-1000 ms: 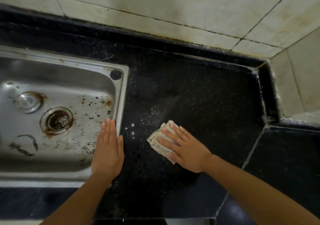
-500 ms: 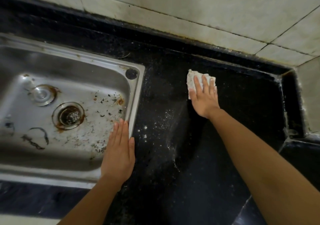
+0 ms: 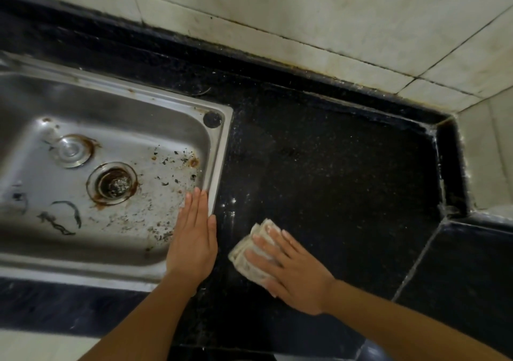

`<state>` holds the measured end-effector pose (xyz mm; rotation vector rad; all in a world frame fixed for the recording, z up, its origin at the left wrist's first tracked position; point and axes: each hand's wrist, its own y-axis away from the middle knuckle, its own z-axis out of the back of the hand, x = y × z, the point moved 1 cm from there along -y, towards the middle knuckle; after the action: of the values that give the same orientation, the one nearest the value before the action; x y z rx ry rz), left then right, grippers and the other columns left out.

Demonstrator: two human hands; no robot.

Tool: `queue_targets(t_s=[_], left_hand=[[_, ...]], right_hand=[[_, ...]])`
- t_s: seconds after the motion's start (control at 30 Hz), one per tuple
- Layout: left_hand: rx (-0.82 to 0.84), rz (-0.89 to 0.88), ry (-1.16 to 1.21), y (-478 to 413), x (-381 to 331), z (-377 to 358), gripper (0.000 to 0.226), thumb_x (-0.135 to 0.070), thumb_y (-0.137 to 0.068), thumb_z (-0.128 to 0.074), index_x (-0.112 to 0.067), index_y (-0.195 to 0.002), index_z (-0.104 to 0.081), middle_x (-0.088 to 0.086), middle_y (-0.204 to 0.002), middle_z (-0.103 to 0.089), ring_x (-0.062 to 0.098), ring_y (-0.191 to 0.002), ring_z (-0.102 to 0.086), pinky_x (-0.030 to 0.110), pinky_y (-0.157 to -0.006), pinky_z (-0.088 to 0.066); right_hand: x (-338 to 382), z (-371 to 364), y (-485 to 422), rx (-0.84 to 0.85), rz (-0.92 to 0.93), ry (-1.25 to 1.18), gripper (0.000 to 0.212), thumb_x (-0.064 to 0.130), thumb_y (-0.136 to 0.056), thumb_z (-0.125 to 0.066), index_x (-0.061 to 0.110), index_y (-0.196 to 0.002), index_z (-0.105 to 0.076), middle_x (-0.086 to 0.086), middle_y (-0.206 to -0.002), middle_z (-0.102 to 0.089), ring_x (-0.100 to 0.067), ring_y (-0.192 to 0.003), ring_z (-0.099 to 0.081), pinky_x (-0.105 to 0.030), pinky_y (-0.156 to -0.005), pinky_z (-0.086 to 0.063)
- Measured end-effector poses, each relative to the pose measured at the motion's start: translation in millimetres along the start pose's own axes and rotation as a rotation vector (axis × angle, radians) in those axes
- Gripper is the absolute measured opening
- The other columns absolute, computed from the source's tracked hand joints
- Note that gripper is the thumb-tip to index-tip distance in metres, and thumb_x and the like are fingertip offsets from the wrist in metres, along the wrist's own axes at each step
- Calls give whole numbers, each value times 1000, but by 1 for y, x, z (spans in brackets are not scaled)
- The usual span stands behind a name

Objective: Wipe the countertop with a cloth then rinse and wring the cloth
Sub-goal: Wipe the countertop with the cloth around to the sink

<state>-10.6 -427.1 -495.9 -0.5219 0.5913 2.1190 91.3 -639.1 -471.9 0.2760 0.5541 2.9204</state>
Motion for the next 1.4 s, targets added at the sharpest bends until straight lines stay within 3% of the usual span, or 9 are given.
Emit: queue_targets(t_s=[0.1,0.17,0.33,0.43,0.7,1.03,1.17,1.3,1.4], left_hand=[[-3,4,12,1,-1,1,65,-47,-94,5,-18,-151,-1,-3,-159,5,2,-142,19,27,-117,6],[-7,6,19,1,-1,1,64,-47,-94,4,-18,-151,0,-4,-159,5,2,-142,19,27,-117,6],[-2,13,11,1,0,0,61,-46,-95,2,-19,-151,1,-4,-159,5,3,-143,17,28,-118,5],[-2,19,18,0,0,0,61,-46,-96,1,-19,-151,1,-5,-159,4,4,-144,15,30,-119,2],[-10,19,36,-1,2,-3,59,-45,-97,-1,-21,-151,1,-8,-159,4,2,-143,14,32,-119,-3],[-23,6,31,0,1,-1,57,-44,-97,-3,-23,-149,0,-8,-158,1,1,-143,14,28,-118,1],[-25,-2,32,0,2,-2,58,-45,-96,-2,-23,-150,-1,-7,-158,1,2,-143,14,27,-118,3],[-31,-4,33,0,2,-2,57,-44,-96,-3,-23,-150,0,-7,-159,0,3,-144,14,28,-118,2],[-26,3,28,0,1,-2,58,-45,-96,0,-23,-149,2,-8,-158,3,3,-143,14,30,-119,0]], right_hand=[[-18,6,4,14,171,95,55,46,-104,-22,29,-155,-7,-1,-162,-7,-30,-148,-3,-43,-117,-5],[-39,8,-5,20,163,106,55,43,-104,-23,30,-155,-8,0,-162,-7,-30,-148,-1,-42,-118,-1],[-101,28,-46,-50,-318,-5,57,42,-99,-13,29,-153,3,-2,-160,4,-33,-148,3,-44,-118,-5],[-137,48,-75,-96,-532,-121,57,46,-95,-3,32,-150,7,0,-161,7,-27,-148,11,-42,-119,3],[-169,89,-160,-113,-809,-377,56,46,-102,-11,34,-153,9,-2,-160,19,-27,-144,25,-41,-116,15],[-75,59,-120,-25,-293,-100,57,48,-94,3,35,-147,20,-3,-159,21,-28,-143,27,-44,-118,12],[-47,42,-83,18,-48,-35,57,45,-102,-11,34,-151,15,-2,-159,22,-27,-143,29,-40,-116,19],[-64,41,-71,72,219,44,53,49,-103,-14,38,-153,4,4,-161,11,-22,-146,21,-39,-117,11],[-91,53,-90,67,190,68,53,48,-103,-13,41,-151,7,8,-160,13,-20,-145,24,-36,-117,16]])
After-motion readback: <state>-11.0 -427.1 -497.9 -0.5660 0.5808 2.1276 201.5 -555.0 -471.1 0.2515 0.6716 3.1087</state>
